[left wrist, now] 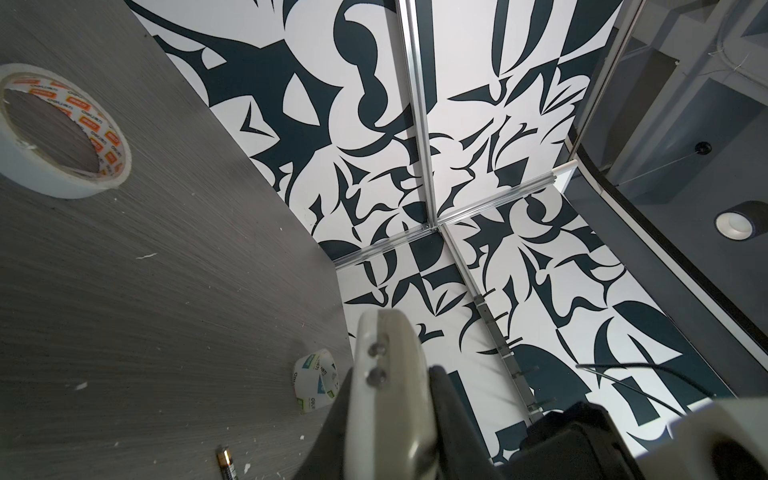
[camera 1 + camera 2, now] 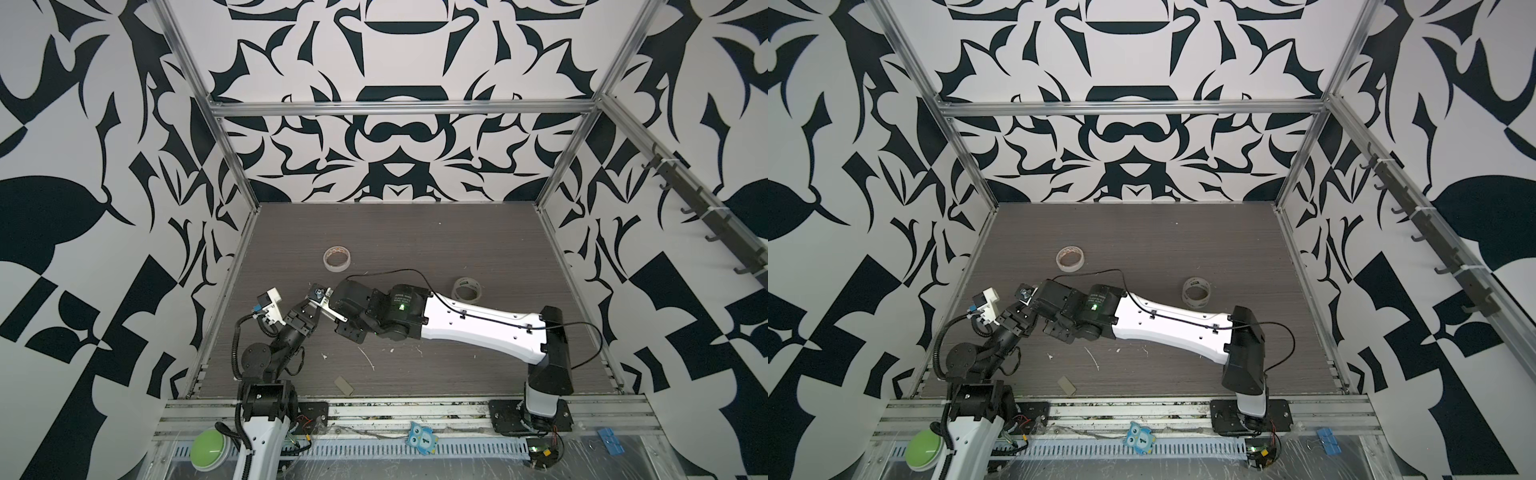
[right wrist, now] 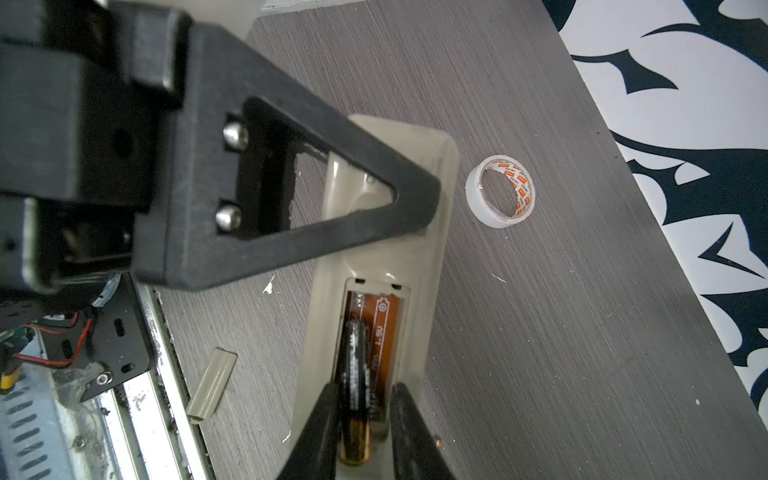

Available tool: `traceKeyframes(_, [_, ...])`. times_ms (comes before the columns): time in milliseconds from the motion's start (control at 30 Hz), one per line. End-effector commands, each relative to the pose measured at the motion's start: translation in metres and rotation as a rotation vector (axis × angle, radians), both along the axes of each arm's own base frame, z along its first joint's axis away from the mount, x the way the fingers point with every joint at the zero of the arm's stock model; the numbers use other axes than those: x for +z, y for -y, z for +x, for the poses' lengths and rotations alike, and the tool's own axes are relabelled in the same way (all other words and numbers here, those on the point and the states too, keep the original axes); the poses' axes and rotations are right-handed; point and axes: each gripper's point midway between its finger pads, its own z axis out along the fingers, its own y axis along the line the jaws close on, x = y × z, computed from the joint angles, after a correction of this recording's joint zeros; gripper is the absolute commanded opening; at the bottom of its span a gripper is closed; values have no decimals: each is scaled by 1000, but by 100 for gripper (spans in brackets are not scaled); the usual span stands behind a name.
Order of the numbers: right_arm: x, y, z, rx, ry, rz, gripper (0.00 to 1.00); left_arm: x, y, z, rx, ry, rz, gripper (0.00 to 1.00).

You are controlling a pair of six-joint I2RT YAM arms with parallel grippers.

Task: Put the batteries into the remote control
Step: 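Open the right gripper and lift it off the seated battery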

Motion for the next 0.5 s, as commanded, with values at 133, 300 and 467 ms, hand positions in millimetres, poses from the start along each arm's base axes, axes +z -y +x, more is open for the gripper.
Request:
traceKeyframes(133, [44, 0, -7, 11, 5, 135, 30, -18, 1, 3, -7, -43, -1, 0])
traceKeyframes(300, [47, 1, -9, 11, -6, 151, 32, -20, 2, 4, -13, -56, 4, 0])
traceKeyframes(467, [60, 6, -12, 7, -8, 186, 34, -28, 4, 6, -27, -93, 12, 0])
